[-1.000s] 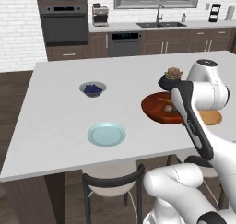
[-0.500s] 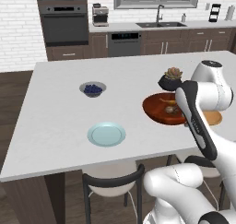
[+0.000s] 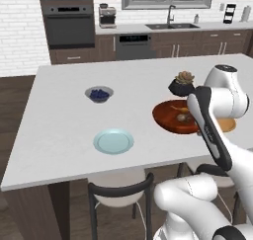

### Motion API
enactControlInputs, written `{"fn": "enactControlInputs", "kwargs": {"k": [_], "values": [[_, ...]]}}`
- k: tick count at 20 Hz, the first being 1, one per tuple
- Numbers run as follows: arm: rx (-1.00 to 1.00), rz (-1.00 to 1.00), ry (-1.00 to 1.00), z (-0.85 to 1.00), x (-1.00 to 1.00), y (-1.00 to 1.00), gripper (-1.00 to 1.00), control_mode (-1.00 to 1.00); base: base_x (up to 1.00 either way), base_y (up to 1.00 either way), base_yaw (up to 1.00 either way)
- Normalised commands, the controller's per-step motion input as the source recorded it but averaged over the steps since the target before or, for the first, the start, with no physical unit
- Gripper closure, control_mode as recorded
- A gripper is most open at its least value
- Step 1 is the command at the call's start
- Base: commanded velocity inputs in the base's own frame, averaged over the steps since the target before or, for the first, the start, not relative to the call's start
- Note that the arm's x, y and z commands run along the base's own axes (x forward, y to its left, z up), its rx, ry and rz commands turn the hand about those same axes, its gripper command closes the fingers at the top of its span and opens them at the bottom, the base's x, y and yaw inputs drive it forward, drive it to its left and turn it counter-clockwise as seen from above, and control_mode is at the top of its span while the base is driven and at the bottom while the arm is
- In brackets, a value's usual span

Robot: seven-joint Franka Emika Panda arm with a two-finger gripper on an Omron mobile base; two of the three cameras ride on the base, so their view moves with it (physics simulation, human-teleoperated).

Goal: Pick the chicken drumstick and mushroom from their plates and place them in the bowl. Then put the bowl in the fridge.

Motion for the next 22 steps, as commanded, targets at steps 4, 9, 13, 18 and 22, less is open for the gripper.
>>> {"fn": "enactControlInputs", "kwargs": {"k": [4,9,13,18,22], "values": [[0.00,0.00,0.00,0.00,0.00,0.00,1.00,1.00,-1.00,-0.34,-0.11],[0.00,0.00,0.00,0.00,0.00,0.00,1.00,1.00,-0.71,-0.45,-0.61],[0.00,0.00,0.00,0.00,0.00,0.00,1.00,1.00,-0.09,-0.02,-0.97],[0.00,0.00,0.00,0.00,0.00,0.00,1.00,1.00,0.00,-0.02,-0.98],[0.00,0.00,0.00,0.00,0.00,0.00,1.00,1.00,0.01,-0.20,-0.88]]}}
